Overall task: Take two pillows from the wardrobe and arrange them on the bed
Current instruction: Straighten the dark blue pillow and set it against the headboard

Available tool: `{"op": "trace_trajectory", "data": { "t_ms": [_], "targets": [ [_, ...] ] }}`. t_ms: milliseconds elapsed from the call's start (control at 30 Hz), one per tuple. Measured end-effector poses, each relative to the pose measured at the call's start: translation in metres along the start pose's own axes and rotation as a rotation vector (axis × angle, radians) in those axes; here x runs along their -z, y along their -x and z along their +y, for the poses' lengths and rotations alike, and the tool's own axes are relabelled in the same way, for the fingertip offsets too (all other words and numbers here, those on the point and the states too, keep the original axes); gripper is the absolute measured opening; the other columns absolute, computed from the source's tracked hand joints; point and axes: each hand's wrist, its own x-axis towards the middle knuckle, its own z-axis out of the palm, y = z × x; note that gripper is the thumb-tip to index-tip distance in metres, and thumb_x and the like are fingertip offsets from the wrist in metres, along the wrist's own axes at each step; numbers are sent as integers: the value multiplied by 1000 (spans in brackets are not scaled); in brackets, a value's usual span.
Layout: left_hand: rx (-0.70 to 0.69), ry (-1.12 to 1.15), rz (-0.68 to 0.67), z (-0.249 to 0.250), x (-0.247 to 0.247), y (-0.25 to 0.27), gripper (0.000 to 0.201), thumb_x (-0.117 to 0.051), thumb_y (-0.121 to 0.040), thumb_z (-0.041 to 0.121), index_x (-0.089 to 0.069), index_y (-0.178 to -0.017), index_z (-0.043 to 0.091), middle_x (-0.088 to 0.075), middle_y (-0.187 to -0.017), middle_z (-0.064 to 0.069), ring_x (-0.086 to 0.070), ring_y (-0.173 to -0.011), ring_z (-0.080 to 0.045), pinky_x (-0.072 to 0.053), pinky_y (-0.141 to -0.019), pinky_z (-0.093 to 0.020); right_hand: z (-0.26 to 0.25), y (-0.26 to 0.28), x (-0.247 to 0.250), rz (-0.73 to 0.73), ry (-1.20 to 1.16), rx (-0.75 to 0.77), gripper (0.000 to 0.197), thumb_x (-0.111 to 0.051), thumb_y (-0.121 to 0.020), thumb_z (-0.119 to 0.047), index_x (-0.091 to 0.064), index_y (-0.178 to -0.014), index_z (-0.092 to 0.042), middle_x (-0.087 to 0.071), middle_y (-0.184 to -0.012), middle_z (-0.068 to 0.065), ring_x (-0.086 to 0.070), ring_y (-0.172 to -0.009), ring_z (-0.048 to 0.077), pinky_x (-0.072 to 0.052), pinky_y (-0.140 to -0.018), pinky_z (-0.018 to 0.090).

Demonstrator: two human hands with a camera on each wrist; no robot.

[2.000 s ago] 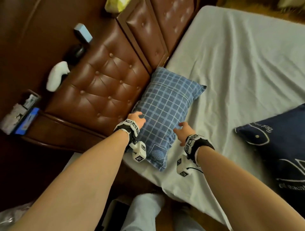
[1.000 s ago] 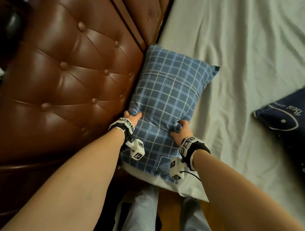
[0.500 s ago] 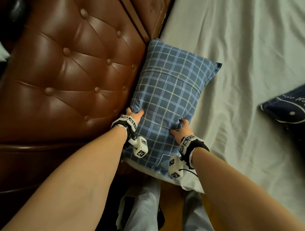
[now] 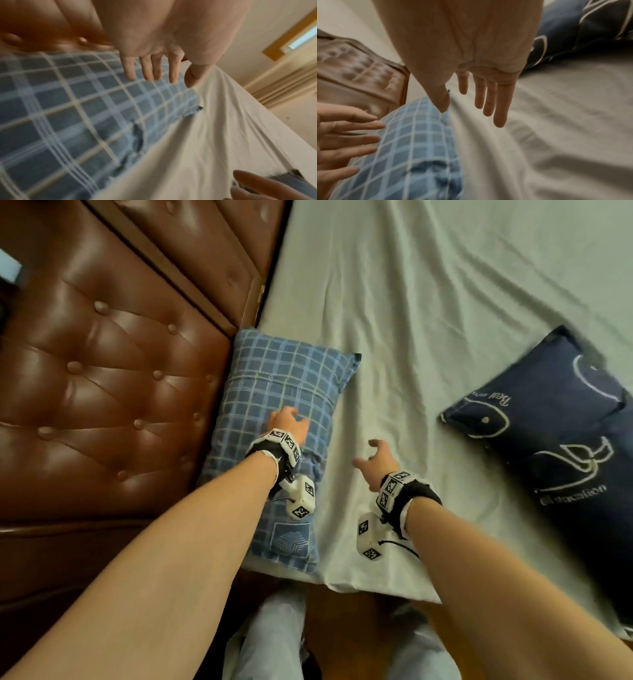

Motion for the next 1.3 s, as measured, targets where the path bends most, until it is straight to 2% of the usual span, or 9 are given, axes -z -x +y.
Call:
{"op": "trace_trajectory", "data": {
  "t_ms": [200,400,600,700,800,900,967,1133,1300],
  "targets": [
    [-44,107,-168,121,-109,56,41,-60,-91,21,-59,-130,8,-60,-134,-10,-56,-124,-30,-41,-104,-33,76,-12,164,132,20,-11,69,-67,-87,-28,-32,-145,-18,-53,-138,16,-55,-121,35,-46,-100,39],
    [55,226,-199,233,-289,131,29,-63,-83,37,-67,-100,14,-67,-104,-14,-64,-99,-30,-50,-90,-36,201,-43,345,238,99,-12,71,-68,-80,-30,-37,-143,-23,-52,-138,13,-51,-125,36,-43,-105,45],
    [215,313,-386,322,-477,169,67,-63,-65,60,-63,-115,17,-67,-104,-7,-66,-93,-30,-55,-91,-44,343,-95,498,378,198,-139,92,-73,-83,-32,-15,-153,-24,1,-164,9,-7,-149,36,-15,-120,46],
    [302,358,-385,337,-535,179,75,-68,-58,61,-58,-117,16,-65,-100,-6,-66,-93,-31,-60,-75,-45,398,-111,531,414,190,-262,106,-74,-77,-47,-6,-155,-22,0,-164,11,-4,-149,37,-16,-118,53],
    [330,406,-317,343,-558,188,81,-74,-64,52,-48,-132,15,-63,-122,-10,-62,-109,-32,-57,-60,-34,431,-118,541,376,256,-284,109,-69,-74,-59,-2,-153,-27,-23,-158,16,-24,-143,40,-28,-110,60],
    [349,410,-293,343,-558,195,81,-75,-73,44,-37,-138,14,-52,-133,-7,-54,-120,-34,-59,-76,-47,436,-126,541,286,259,-229,73,-59,-88,-33,-18,-147,-32,-41,-148,18,-33,-140,41,-28,-108,58],
    [348,381,-292,340,-552,199,79,-73,-78,40,-32,-140,15,-47,-137,-10,-51,-124,-37,-58,-81,-50,425,-129,542,197,248,-183,52,-52,-87,-15,-39,-137,-24,-48,-143,19,-30,-141,41,-33,-110,54],
    [296,262,-388,331,-511,209,73,-68,-76,58,-55,-125,5,-62,-102,-8,-66,-94,-30,-56,-87,-46,385,-98,525,176,130,13,21,-62,-86,-12,-66,-106,-13,-69,-109,14,-60,-113,35,-44,-92,33],
    [268,229,-497,337,-460,227,102,-68,-65,71,-36,-146,17,-45,-145,-13,-50,-126,-39,-54,-87,-54,354,-39,484,147,48,202,20,-79,-76,-13,-60,-78,-18,-63,-77,-2,-57,-72,16,-39,-70,23]
  ]
}}
